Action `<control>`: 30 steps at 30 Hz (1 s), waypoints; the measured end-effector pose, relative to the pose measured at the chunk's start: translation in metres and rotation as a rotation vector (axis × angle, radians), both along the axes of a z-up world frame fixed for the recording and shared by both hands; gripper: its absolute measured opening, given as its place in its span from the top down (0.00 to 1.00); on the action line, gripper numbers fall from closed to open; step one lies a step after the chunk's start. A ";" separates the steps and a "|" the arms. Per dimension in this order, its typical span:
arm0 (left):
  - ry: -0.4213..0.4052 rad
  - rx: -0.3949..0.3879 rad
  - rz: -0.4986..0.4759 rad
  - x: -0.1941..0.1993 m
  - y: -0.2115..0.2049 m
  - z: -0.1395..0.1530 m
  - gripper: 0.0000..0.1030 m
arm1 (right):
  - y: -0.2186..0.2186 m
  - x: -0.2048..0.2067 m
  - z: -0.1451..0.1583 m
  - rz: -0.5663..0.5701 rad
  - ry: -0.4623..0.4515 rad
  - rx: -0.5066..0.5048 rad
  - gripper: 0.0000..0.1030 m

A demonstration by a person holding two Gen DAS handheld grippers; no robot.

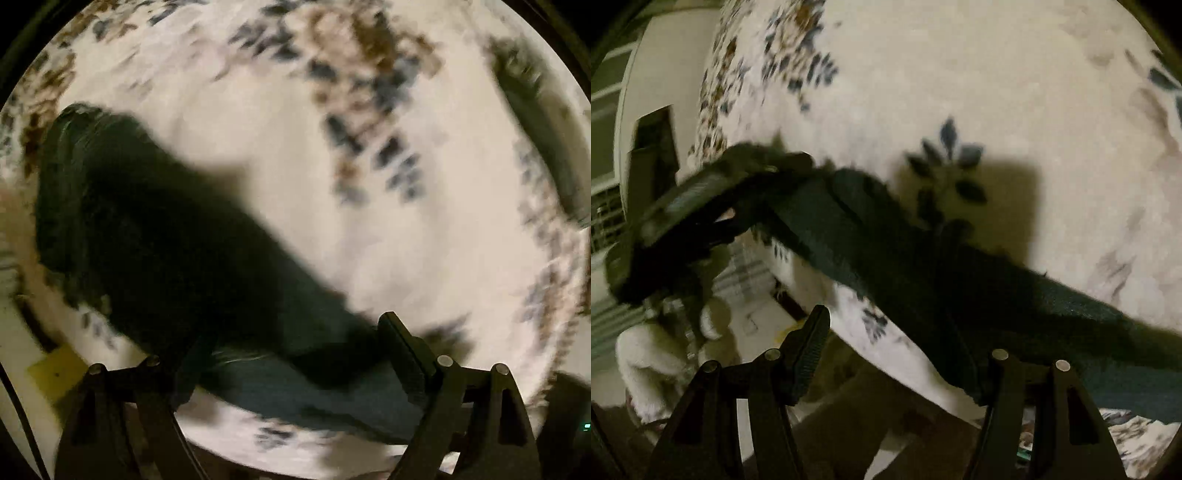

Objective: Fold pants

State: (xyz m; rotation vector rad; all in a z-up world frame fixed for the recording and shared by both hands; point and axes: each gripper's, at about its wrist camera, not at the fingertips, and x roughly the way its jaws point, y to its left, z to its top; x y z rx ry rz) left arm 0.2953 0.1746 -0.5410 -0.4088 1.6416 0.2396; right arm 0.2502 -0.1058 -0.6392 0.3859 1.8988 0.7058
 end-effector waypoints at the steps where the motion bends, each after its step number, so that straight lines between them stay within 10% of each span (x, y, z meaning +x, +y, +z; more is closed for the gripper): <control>1: 0.002 0.002 0.007 -0.007 0.002 -0.001 0.15 | 0.000 -0.002 -0.002 0.009 0.012 0.003 0.36; 16: -0.001 -0.015 0.100 -0.068 0.030 -0.006 0.13 | 0.015 0.031 -0.033 0.096 0.094 0.036 0.37; 18: -0.006 -0.021 0.102 -0.071 0.031 -0.004 0.13 | 0.033 0.025 -0.037 0.182 0.054 -0.001 0.82; 19: -0.007 -0.023 0.105 -0.073 0.034 -0.001 0.13 | 0.035 0.024 -0.034 0.185 0.041 -0.028 0.87; 27: -0.210 -0.030 0.121 -0.074 0.034 0.061 0.14 | -0.063 0.081 0.043 -0.146 -0.229 -0.077 0.99; 30: -0.188 -0.042 0.136 -0.074 0.037 0.054 0.14 | -0.088 0.103 0.036 -0.236 -0.079 0.014 0.94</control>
